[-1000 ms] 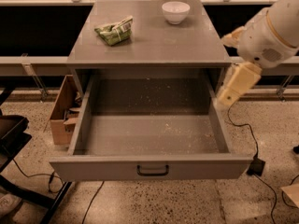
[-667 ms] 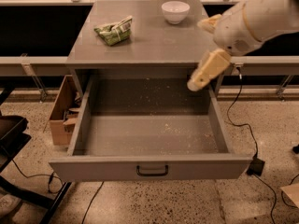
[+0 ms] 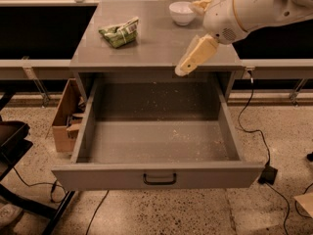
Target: Place green jalapeno chip bag into top drawer
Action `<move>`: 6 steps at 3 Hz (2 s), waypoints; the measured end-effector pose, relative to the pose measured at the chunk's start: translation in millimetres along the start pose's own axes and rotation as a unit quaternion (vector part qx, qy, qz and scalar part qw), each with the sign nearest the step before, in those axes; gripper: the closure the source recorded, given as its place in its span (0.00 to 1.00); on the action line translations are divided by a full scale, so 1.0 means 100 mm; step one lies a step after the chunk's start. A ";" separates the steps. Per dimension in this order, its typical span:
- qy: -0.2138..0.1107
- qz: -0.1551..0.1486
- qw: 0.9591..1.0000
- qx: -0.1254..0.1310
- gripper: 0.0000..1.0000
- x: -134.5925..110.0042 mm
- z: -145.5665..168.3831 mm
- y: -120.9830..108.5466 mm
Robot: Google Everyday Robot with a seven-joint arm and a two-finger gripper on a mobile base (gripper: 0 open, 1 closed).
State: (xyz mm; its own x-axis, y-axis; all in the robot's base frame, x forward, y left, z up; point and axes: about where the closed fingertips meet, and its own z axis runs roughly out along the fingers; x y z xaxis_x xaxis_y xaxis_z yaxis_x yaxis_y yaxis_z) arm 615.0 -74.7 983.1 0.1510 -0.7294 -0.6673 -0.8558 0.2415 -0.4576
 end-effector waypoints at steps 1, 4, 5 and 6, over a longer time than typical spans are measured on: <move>-0.013 0.012 1.000 0.004 0.00 0.09 0.27 -0.18; -0.018 0.019 0.999 0.020 0.00 0.32 1.66 -1.21; 0.005 0.018 1.000 0.000 0.00 0.36 1.71 -1.12; 0.005 0.018 1.000 0.000 0.00 0.36 1.71 -1.12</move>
Offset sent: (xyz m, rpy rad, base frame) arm 0.1690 0.0467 -0.0510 0.0791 0.0050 0.0190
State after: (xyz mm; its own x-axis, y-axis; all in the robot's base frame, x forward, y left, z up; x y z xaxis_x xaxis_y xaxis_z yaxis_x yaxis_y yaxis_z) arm 801.3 -18.6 909.7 0.1155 -0.7270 -0.6768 -0.8609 0.2667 -0.4334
